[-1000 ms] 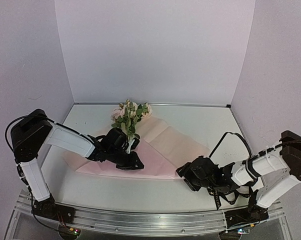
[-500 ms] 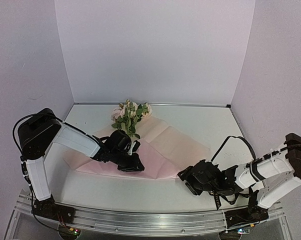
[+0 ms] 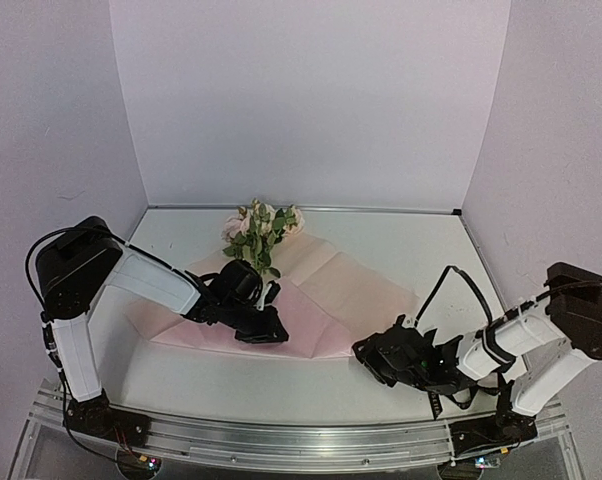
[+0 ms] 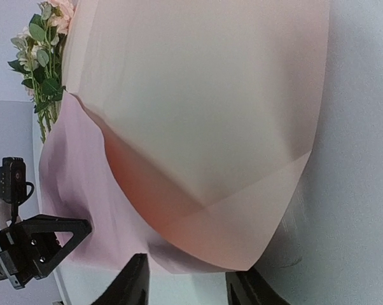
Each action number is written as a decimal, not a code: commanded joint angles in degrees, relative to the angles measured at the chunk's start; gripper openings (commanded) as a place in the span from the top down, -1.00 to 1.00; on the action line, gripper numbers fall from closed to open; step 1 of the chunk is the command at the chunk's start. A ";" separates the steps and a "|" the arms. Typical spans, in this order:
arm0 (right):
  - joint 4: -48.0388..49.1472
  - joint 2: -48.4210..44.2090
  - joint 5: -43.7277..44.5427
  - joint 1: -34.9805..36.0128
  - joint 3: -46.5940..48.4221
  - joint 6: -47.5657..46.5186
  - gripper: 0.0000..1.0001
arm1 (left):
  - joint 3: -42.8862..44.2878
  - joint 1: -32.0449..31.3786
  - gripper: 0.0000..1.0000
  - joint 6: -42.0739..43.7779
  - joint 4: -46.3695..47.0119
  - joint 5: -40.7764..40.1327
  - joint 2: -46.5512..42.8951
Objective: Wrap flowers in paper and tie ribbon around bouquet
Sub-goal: Pick up the one-fourth-folded wrapping paper from the center of the board.
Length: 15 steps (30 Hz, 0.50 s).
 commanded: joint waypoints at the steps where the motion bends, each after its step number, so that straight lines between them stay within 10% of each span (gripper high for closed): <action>1: 1.75 2.47 3.22 -0.36 -1.64 -3.99 0.28 | 0.94 0.15 0.77 -0.16 -1.90 -0.76 0.65; 15: -9.96 -7.79 10.64 -0.47 -1.67 -10.86 1.00 | 3.21 0.06 0.70 -0.44 -0.81 2.22 0.03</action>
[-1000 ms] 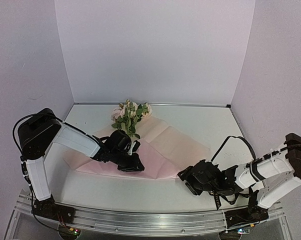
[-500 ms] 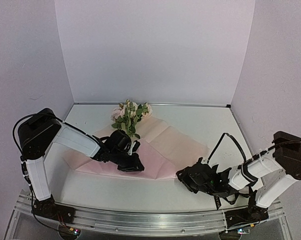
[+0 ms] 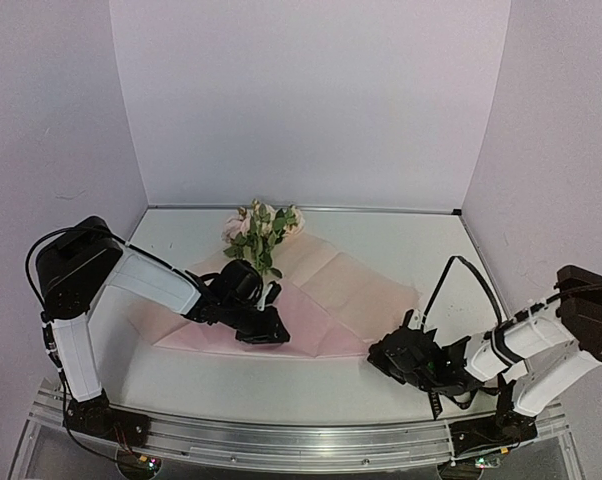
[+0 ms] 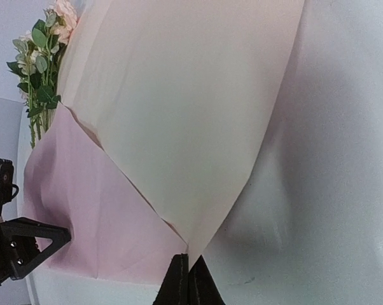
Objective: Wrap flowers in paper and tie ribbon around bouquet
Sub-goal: Pick up the one-fourth-folded wrapping paper from the center of the board, then fold the one-fourth-folded wrapping paper at the center of the board.
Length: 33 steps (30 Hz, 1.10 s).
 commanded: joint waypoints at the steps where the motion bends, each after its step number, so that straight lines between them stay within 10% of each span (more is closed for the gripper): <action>1: -10.07 -6.81 6.42 -0.23 0.53 -4.32 1.00 | 3.44 0.08 0.70 -0.43 -0.82 1.56 0.15; 15: -42.76 -18.18 12.27 -0.15 10.57 -10.16 1.00 | 12.64 -4.93 0.71 -1.40 -0.37 5.29 6.00; 33: -51.64 -19.29 11.26 -0.17 22.93 -13.32 1.00 | 22.24 -8.78 0.72 1.29 -7.74 3.51 15.30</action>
